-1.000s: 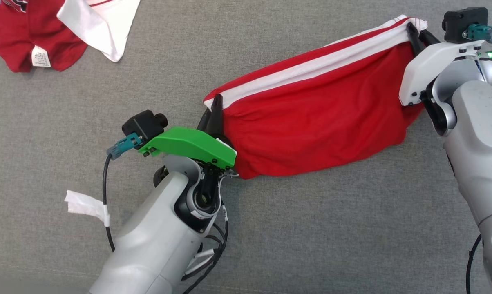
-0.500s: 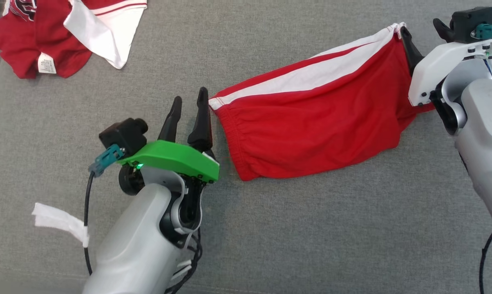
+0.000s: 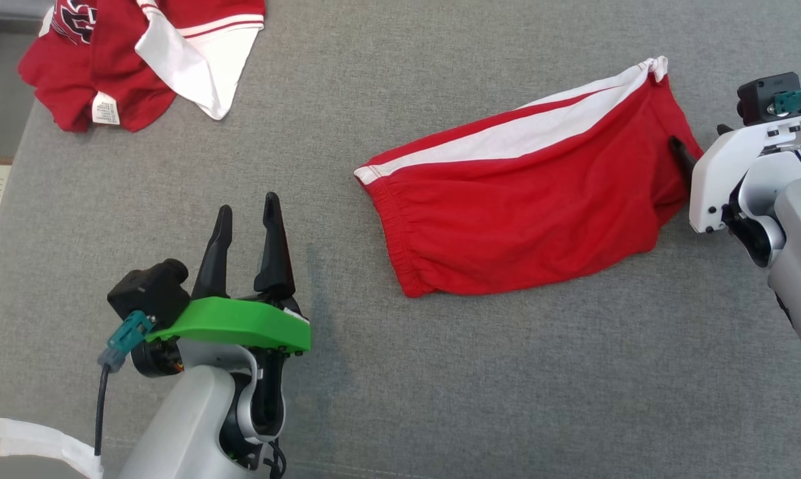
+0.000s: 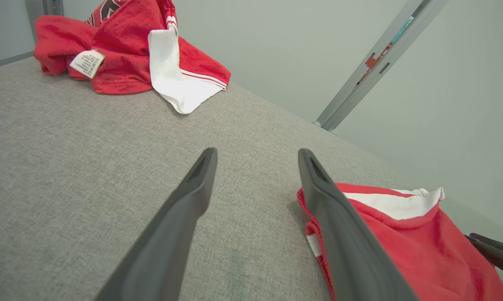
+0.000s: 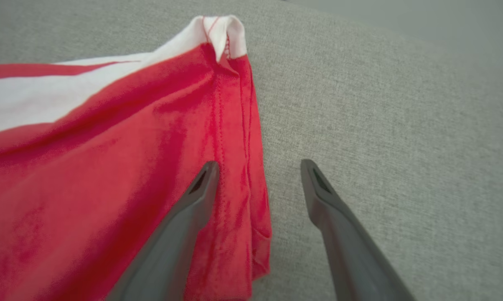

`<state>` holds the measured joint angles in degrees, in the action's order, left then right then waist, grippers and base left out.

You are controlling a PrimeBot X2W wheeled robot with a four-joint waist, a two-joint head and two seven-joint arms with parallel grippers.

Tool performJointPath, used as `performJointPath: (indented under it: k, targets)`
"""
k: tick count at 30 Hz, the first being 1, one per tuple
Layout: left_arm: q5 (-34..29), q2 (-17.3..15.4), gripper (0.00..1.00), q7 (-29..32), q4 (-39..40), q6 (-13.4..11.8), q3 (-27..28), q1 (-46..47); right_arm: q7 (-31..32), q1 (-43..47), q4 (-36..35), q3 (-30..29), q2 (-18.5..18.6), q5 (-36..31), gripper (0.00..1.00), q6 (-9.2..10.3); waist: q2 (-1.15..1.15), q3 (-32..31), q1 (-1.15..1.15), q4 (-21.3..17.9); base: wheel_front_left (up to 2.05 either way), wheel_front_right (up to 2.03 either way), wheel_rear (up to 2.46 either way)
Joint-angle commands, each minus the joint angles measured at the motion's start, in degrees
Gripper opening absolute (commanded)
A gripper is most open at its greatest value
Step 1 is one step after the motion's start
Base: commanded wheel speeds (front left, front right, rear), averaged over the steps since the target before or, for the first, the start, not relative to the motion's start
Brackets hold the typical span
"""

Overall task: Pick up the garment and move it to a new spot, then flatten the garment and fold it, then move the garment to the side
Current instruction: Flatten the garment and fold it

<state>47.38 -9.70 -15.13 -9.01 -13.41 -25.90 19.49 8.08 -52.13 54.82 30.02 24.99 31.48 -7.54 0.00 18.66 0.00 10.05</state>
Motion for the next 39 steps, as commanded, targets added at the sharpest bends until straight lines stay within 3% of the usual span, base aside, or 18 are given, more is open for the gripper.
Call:
performJointPath:
  k: [1,3,4,5,9,10,11,18,26,33,39]
  targets:
    - [-1.10,-0.44,1.00,-0.02,0.49,-0.32,0.50,-1.03,0.43,0.66,0.12,0.33,0.42,0.73,1.00,0.10,0.00,0.41,0.00,0.49,0.00,0.00,0.00]
    - [-1.88,-0.18,1.00,-0.02,0.91,-0.51,1.30,-1.93,1.67,1.11,0.63,1.08,0.07,1.69,1.00,0.10,0.00,0.57,0.00,0.83,0.00,0.00,0.00]
    - [-2.38,-0.18,1.00,-0.02,1.01,-0.58,1.50,-2.24,2.31,1.33,0.89,1.47,0.00,2.23,0.93,0.10,0.00,0.64,0.00,0.97,0.00,0.00,0.00]
    - [-2.75,-0.19,1.00,-0.02,1.08,-0.53,1.60,-2.49,2.68,1.47,1.03,1.80,-0.04,2.55,0.55,0.10,0.00,0.67,0.00,1.07,0.00,0.00,0.00]
    - [-4.59,-0.64,1.00,-0.02,1.10,-0.61,2.04,-3.10,3.18,1.88,1.27,2.96,-0.50,3.81,0.19,0.08,0.00,0.54,0.00,1.22,0.00,0.00,0.00]
    - [-5.05,-0.73,1.00,-0.02,1.06,-0.55,2.17,-3.26,2.79,1.87,1.25,3.17,-0.59,4.15,0.06,0.08,0.00,0.45,0.00,1.12,0.00,0.00,0.00]
    - [-5.59,-0.90,1.00,-0.02,0.98,-0.55,2.21,-3.37,2.41,1.88,1.27,3.22,-0.62,4.40,0.00,0.08,0.00,0.36,0.00,1.00,0.00,0.00,0.00]
    - [-9.00,-1.78,1.00,-0.02,-0.05,-1.03,2.20,-3.81,-3.68,2.81,2.10,0.64,0.02,7.32,0.00,0.11,0.00,-1.54,0.00,-1.33,0.00,0.00,0.00]
    - [-8.68,-2.23,1.00,0.24,-0.46,0.43,1.39,-5.17,-10.65,8.67,1.73,-2.79,2.00,11.12,0.00,0.10,0.00,-4.21,0.00,-6.63,0.00,0.00,0.00]
    - [-9.47,-3.02,1.00,0.85,-0.87,0.24,0.34,-6.19,-14.69,14.71,0.64,-4.71,0.01,13.99,0.00,0.10,0.00,-5.63,0.00,-11.05,0.00,0.00,0.00]
    - [-10.01,-3.21,1.00,1.72,-0.99,-0.08,-0.77,-6.31,-16.27,16.45,-0.34,-5.28,-1.34,14.01,0.00,0.10,0.00,-6.79,0.00,-12.30,0.00,0.00,0.00]
